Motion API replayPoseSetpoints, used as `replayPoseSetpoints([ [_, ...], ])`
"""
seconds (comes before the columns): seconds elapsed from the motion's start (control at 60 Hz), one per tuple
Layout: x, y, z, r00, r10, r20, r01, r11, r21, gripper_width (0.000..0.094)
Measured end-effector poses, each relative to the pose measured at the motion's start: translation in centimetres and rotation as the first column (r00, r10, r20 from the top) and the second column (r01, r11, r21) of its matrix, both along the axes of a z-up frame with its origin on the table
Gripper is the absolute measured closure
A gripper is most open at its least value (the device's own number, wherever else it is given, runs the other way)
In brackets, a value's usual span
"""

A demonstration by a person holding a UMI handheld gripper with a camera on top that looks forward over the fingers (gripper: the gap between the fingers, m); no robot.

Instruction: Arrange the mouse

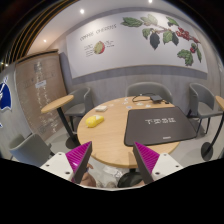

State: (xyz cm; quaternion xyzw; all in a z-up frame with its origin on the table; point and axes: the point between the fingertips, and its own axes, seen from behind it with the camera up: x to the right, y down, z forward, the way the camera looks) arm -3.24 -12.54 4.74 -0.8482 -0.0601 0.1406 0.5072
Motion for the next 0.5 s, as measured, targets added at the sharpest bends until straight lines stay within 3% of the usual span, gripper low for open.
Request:
replayPoseSetpoints([
  [0.233,-7.7,1.9,-1.7,0.988,0.15,0.021,-0.15,0.988,-0.024,0.0088],
  [0.5,-15.8,9.9,-4.1,0.982,0.183,0.043,-0.179,0.981,-0.077,0.0087],
])
